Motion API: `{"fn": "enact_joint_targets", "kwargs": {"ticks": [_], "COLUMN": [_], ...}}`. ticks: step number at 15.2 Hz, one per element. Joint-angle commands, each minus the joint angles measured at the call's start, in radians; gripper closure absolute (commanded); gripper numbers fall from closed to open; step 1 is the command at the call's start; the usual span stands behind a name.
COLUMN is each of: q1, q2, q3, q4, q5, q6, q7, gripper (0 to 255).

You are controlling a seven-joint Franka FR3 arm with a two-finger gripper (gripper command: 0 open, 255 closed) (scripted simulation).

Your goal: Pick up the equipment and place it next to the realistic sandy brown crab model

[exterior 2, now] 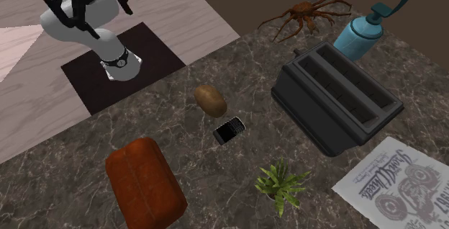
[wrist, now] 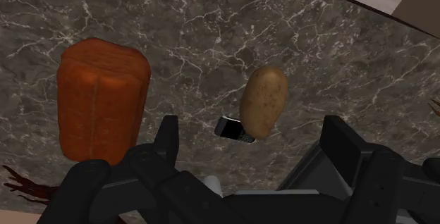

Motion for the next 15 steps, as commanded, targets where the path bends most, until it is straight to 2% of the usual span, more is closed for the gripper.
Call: {"fn": "enact_joint_targets", "kwargs": {"ticks": [1, 8, 15], "q1": [0.0, 0.051, 0.095], "q2": [0.0, 0.236, 0.492], "q3": [0.0, -0.024, -0.03], "q4": [0.0, 0.03, 0.12], "q5": [0.0, -0.023, -0.039], "q6": [0.0, 0.16, 0.28], "q7": [0.0, -0.185, -0.355], "gripper": [0, 0, 0]}}
